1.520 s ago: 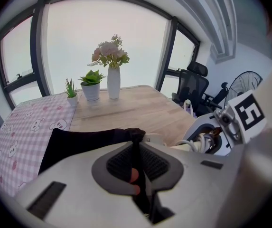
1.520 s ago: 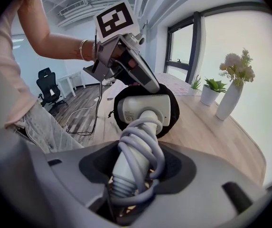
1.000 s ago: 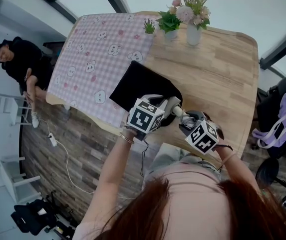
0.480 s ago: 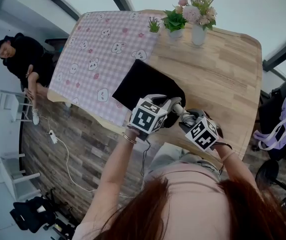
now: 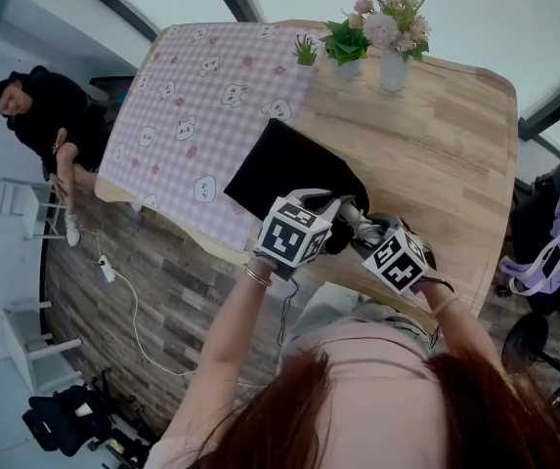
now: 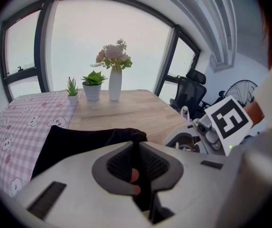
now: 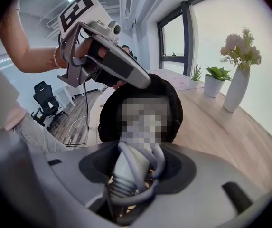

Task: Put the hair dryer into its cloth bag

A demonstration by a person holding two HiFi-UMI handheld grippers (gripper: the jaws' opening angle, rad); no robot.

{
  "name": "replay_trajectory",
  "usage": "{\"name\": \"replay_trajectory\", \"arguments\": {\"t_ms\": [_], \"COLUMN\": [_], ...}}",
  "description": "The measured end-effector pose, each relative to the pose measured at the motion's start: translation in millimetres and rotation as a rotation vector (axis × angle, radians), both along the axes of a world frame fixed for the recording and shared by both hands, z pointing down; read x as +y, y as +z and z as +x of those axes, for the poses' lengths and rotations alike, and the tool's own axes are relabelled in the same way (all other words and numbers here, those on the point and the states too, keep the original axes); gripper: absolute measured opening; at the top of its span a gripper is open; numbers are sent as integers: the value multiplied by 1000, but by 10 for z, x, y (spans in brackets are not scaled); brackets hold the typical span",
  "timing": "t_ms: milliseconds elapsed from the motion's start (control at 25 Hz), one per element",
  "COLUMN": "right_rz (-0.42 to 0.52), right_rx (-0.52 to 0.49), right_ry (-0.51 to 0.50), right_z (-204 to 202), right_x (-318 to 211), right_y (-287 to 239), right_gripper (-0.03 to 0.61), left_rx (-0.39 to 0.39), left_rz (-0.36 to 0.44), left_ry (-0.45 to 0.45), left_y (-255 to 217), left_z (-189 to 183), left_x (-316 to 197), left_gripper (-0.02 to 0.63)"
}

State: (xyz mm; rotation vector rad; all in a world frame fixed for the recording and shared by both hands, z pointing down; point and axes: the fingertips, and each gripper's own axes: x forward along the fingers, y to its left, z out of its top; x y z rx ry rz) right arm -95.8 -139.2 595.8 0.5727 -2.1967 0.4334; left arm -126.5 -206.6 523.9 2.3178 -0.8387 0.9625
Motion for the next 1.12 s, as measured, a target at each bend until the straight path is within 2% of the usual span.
{"name": "replay_trajectory", "arguments": {"t_ms": [1120], "right_rz": [-3], "right_rx": [-55], "right_ry": [11], "right_z": [-320], "right_x": [-281], "right_y": [46], "right_gripper": [221], "left_rx": [35], "left_rz": [-8], "left_ry": [2], "left_y": [-27], "left_z": [-3], "left_x": [-26], "left_gripper": [34]}}
